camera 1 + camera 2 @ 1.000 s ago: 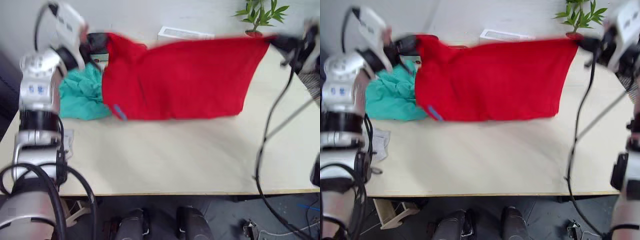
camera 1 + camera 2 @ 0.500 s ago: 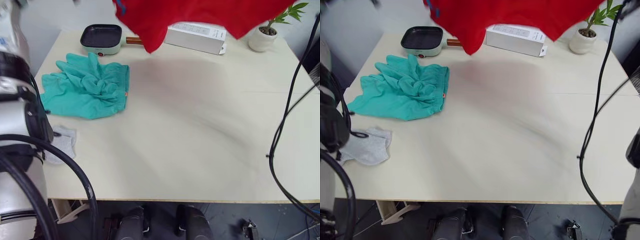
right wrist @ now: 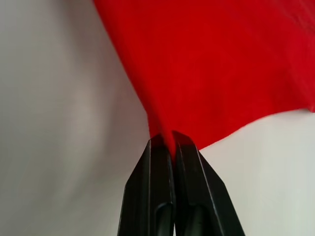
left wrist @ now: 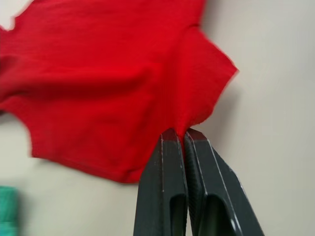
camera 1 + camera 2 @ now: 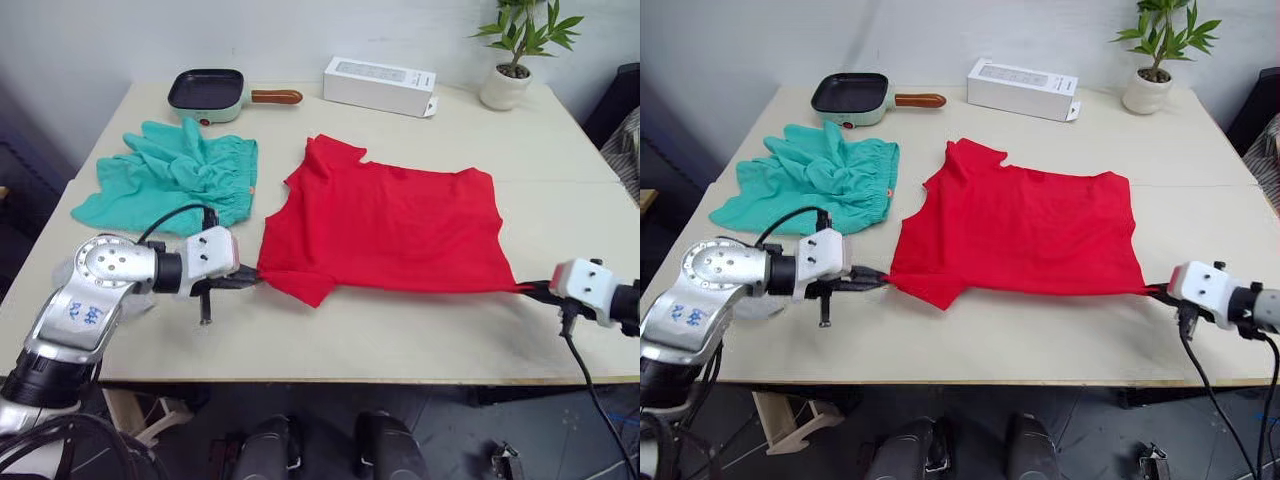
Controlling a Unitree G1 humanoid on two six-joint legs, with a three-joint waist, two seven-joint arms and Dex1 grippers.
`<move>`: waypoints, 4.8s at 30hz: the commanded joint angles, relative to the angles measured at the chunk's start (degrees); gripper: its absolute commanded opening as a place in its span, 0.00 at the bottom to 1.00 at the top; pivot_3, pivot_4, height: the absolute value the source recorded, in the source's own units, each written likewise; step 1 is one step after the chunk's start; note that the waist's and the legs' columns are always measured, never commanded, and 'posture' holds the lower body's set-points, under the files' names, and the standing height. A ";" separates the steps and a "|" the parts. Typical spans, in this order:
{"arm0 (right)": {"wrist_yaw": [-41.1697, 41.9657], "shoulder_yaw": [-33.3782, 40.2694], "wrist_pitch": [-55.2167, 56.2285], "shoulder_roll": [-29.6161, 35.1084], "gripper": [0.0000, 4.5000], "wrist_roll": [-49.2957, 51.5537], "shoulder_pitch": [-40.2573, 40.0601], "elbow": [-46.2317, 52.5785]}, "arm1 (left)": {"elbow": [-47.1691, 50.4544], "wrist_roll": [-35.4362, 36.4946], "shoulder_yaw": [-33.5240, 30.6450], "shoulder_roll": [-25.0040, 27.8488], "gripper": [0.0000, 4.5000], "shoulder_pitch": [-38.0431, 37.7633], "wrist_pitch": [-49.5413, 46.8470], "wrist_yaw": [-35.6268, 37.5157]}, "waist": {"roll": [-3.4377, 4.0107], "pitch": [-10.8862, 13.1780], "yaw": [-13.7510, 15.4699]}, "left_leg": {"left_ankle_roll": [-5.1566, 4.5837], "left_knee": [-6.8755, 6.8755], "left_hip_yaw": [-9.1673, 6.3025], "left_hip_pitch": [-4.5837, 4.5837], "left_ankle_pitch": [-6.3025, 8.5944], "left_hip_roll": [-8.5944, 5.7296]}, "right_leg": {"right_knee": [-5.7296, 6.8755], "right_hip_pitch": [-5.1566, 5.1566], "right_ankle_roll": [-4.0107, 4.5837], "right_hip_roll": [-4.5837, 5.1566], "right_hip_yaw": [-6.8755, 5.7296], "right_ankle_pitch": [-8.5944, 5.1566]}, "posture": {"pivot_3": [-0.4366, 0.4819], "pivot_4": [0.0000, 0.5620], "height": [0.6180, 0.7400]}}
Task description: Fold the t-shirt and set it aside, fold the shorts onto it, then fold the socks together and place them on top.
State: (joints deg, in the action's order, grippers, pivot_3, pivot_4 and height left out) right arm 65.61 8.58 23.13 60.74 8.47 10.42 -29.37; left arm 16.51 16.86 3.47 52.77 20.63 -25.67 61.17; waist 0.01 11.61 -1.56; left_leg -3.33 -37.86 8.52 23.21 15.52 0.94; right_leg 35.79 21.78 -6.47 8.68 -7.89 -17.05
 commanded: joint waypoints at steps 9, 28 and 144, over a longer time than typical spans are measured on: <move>1.49 7.14 -5.86 3.24 0.01 3.47 -17.07 12.09 | 11.92 10.77 -3.57 5.96 0.00 -6.20 -20.25 0.76 | -0.04 -0.05 0.15 | 0.33 0.44 -0.13 -0.14 -0.14 0.22 | 0.11 0.15 0.52 -0.17 0.52 -0.36 | 0.48 0.27 1.00; 10.52 4.95 -29.83 4.27 0.01 9.24 -10.31 18.09 | -15.12 2.67 10.68 -0.09 0.00 15.72 -9.16 12.53 | -0.07 -0.06 1.45 | 0.35 0.36 -0.03 0.08 -0.22 0.27 | 0.21 0.46 0.61 -0.20 0.48 -0.44 | 0.48 0.27 1.00; -31.72 11.41 -11.86 -29.04 0.00 4.90 -18.94 20.09 | -40.50 -11.96 0.09 -25.77 0.00 6.92 25.98 -15.45 | -0.39 -0.50 1.36 | 0.32 -0.10 0.02 -0.12 0.39 0.34 | 0.14 0.06 0.33 -0.11 0.49 -0.23 | 0.48 0.27 1.00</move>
State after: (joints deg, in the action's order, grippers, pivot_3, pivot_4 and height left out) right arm 35.05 17.98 11.40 31.35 12.44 -7.59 -7.37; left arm -23.25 4.94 4.29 25.80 29.01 1.46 45.84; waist -0.38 11.11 -0.20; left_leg -2.99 -37.95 8.54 23.07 15.92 1.31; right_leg 35.91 21.84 -6.13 8.56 -7.40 -17.28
